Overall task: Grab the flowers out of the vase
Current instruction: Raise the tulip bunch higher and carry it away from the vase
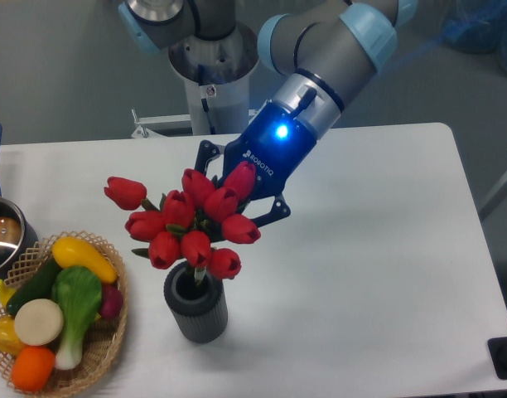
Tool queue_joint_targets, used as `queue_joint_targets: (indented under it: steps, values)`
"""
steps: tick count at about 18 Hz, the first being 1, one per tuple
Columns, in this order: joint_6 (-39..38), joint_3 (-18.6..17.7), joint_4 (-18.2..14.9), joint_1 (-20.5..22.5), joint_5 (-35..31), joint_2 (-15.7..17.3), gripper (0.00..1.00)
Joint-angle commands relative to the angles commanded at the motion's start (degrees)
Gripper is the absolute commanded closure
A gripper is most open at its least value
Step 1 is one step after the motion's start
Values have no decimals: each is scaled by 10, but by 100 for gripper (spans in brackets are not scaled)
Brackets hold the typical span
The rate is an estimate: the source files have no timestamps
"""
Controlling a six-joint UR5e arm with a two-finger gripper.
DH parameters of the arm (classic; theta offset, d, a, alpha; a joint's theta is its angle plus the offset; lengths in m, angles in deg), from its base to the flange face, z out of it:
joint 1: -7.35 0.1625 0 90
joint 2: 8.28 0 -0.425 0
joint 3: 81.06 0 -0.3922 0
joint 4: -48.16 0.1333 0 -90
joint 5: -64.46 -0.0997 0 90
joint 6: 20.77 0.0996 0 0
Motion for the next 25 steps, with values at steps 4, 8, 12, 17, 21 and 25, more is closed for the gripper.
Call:
queue_joint_targets:
  steps: [4,8,12,17,21,25]
  values:
    - [-20,18,0,2,-2,3,72]
    - [-46,45,0,25,-3,4,72]
    - [-36,43,1,36,-7,3,72]
    - [23,43,-1,80,-11,3,72]
    - [62,37,-2,91,-66,3,77]
    - [86,31,-3,89,-162,4,76]
